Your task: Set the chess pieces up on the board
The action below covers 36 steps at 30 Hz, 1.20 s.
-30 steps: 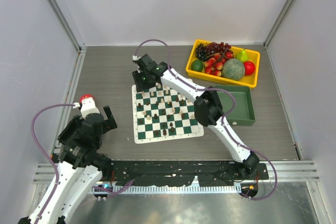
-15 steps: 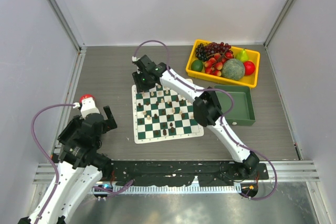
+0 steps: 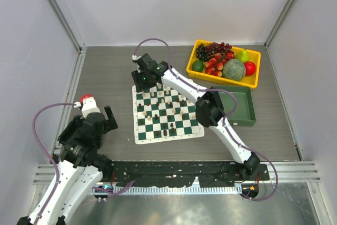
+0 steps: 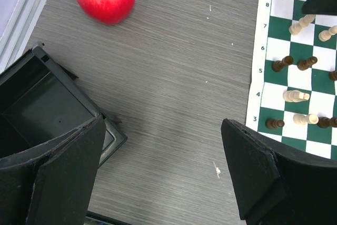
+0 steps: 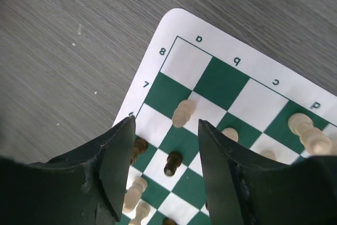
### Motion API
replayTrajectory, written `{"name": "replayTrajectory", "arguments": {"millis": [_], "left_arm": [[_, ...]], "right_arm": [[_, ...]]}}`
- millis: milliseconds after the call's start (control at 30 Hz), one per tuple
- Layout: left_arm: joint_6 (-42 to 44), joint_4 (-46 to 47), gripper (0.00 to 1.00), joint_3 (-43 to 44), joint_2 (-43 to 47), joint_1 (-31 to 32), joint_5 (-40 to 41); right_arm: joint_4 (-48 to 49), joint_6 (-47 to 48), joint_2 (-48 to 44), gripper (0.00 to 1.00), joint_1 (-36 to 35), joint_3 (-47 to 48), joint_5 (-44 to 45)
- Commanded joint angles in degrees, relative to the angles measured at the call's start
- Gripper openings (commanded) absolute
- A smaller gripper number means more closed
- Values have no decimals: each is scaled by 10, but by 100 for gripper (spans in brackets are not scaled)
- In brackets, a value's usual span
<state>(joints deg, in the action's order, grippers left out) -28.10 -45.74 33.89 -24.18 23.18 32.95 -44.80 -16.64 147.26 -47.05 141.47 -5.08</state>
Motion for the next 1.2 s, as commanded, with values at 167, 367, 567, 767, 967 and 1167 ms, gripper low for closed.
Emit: {"name": "replayTrajectory", "arguments": {"millis": [167, 367, 567, 767, 967, 1167], "left_arm": [[23, 49, 100, 84, -58, -1, -67], [-15, 7, 97, 119, -138, -1, -151], [-118, -23, 82, 62, -155, -1, -263], [-185, -22, 75, -5, -136, 1, -300], [-216, 8, 74, -57, -147, 4, -287], [-216, 61, 73, -68, -217, 9, -290]], "right_arm": [[105, 5, -317, 61, 33, -221, 39], [135, -53, -518, 55, 113, -558, 88], [130, -100, -674, 50, 136, -762, 78], [121, -154, -750, 46, 136, -896, 59], [119, -157, -748, 45, 134, -944, 40], [133, -152, -706, 44, 135, -964, 42]]}}
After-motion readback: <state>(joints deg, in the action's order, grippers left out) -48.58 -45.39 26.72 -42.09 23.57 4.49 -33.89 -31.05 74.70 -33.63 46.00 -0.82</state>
